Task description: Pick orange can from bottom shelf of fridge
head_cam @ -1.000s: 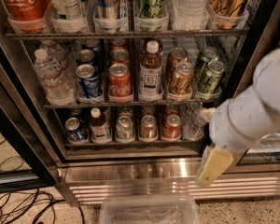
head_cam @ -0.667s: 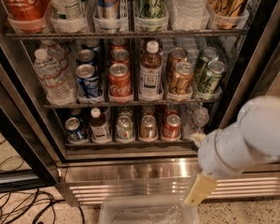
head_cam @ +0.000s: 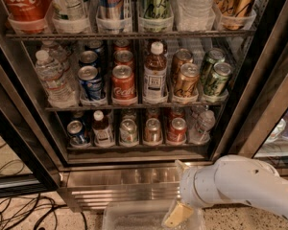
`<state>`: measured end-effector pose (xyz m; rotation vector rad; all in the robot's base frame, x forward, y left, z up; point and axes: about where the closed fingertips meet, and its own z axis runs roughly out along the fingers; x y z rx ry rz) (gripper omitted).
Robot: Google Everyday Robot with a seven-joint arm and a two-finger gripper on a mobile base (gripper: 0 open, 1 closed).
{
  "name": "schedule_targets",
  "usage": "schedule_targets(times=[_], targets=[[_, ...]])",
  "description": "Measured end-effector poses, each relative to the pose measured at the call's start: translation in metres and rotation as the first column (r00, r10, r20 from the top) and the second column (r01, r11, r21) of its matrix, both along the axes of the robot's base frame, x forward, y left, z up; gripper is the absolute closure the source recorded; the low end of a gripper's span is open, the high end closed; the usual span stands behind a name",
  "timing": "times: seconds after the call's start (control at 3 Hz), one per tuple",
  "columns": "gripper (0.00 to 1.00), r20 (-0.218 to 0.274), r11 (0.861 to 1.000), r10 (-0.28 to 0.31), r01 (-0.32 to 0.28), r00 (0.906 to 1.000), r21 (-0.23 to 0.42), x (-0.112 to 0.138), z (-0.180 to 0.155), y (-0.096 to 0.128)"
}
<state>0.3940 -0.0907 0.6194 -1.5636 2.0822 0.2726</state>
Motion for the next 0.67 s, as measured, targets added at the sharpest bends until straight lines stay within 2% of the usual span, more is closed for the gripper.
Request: schedule_targets(times=[0.33, 0.67], targets=[[0.0, 0.0, 1.0, 0.0, 0.0, 1.0, 0.0, 0.0, 0.0, 0.0], [0.0, 0.033, 0.999, -0.036, 0.036, 0.9988, 0.017, 0.0003, -0.0084, 0.0024]])
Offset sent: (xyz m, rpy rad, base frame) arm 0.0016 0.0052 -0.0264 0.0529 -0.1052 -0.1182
